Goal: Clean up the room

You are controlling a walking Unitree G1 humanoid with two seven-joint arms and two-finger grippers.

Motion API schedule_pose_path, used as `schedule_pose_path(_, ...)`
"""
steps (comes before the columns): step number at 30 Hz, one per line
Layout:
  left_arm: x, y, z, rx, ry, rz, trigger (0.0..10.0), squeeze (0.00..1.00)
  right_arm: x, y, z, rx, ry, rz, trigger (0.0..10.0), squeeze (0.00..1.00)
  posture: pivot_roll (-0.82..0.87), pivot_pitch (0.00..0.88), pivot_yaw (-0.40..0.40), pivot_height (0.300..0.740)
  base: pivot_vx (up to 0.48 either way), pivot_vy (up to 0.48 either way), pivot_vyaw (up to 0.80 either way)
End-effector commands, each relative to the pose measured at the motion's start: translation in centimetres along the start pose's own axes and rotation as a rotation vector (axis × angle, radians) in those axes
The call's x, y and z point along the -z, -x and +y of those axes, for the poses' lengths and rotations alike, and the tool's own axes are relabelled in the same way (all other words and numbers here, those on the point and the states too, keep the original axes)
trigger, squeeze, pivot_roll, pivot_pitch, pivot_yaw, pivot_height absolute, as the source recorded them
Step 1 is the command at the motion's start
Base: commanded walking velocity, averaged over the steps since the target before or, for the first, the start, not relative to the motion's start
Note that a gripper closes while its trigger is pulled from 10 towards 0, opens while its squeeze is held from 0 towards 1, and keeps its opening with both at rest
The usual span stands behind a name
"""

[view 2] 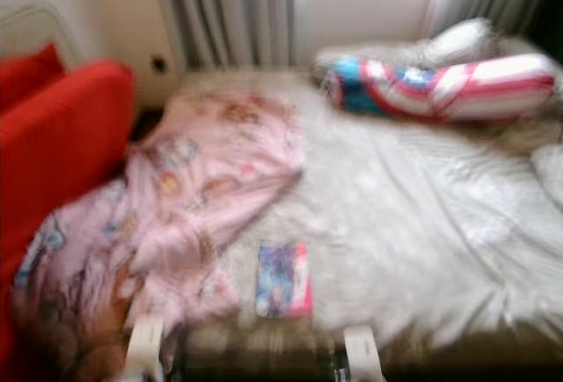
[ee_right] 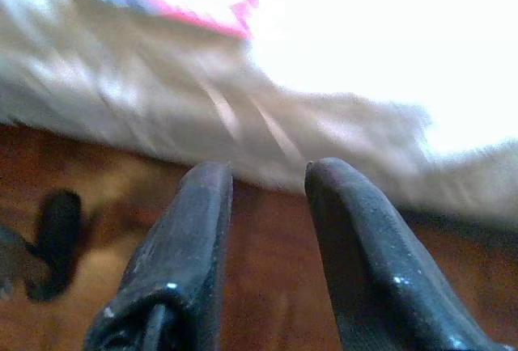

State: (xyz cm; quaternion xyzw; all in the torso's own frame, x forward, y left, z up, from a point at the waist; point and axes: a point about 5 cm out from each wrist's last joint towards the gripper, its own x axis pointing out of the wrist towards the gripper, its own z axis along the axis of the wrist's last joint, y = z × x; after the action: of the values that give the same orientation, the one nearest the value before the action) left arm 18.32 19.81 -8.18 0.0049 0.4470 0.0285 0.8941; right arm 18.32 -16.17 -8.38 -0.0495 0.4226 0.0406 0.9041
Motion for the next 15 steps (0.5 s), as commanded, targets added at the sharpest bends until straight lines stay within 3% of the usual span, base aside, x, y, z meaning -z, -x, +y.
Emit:
schedule_pose_path(1, -0.65, -0.15, -0.17, 0.003, 0.006, -0.01, 10.0, 0.0, 0.84, 0.23, 0.27, -0.007, 0.001, 0.017, 10.0, 0.0, -0.13, 0.0, -0.016, 0.74, 0.24, 0.0, 0.8)
schedule_pose_path(4, -0.66, -0.16, -0.19, 0.004, 0.006, -0.01, 10.0, 0.0, 0.69, 0.18, 0.13, -0.006, -0.004, 0.017, 10.0, 0.0, -0.13, 0.0, -0.016, 0.74, 0.241, 0.0, 0.8)
schedule_pose_path(10, -0.67, -0.16, -0.18, 0.003, 0.007, -0.012, 10.0, 0.0, 0.59, 0.16, 0.03, -0.007, -0.023, 0.014, 10.0, 0.0, -0.13, 0.0, -0.017, 0.74, 0.244, 0.0, 0.0)
schedule_pose_path(15, -0.86, -0.13, -0.16, 0.006, 0.01, -0.038, 10.0, 0.0, 0.14, 0.06, 0.01, -0.011, -0.026, -0.003, 10.0, 0.0, -0.13, 0.0, -0.015, 0.74, 0.0, 0.0, 0.0)
